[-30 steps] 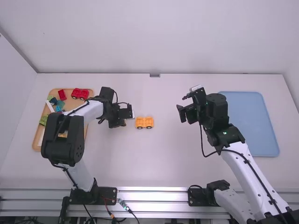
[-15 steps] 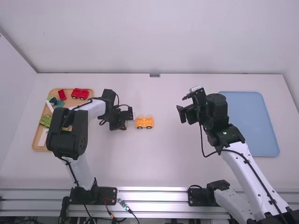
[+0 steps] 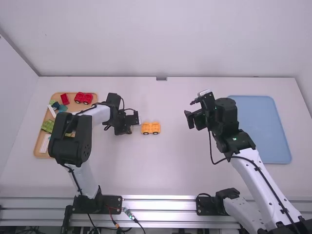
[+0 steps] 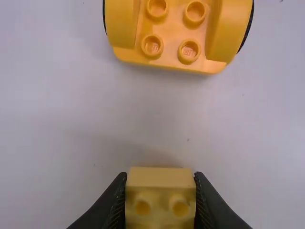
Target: Assemble lego blocks to make yellow taxi
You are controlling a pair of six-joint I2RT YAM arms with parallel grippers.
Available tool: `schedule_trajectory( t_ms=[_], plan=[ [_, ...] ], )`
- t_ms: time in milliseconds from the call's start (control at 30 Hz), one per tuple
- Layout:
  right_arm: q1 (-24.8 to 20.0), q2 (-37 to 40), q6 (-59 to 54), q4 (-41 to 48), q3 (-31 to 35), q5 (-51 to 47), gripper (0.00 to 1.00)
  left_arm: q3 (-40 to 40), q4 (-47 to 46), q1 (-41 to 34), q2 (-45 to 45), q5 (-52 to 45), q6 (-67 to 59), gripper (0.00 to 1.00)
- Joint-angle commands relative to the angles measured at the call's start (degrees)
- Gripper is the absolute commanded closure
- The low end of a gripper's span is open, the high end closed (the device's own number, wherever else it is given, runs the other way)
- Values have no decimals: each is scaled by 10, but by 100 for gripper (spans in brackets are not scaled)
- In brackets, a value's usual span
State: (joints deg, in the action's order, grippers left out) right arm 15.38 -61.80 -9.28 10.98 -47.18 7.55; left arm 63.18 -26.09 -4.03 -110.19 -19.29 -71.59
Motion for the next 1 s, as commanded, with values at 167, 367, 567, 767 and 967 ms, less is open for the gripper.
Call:
schedule_trajectory(
  t_ms=[167,367,567,767,967],
  plan=[
    [0,9,2,0,-16,2,1,-8,-2,0,-4,-9,2,58],
    [1,9,2,0,-16,2,1,-8,0,-2,-4,-9,2,38],
    [0,9,-1,0,-16,2,1,-3,-2,0,-4,-7,2,1],
    [0,9,-18,3,-16,2,1,70,-105,0,-4,-3,3,1],
    [1,9,-61,17,-16,14,1,155,-218,3,-3,-29,0,1]
  ],
)
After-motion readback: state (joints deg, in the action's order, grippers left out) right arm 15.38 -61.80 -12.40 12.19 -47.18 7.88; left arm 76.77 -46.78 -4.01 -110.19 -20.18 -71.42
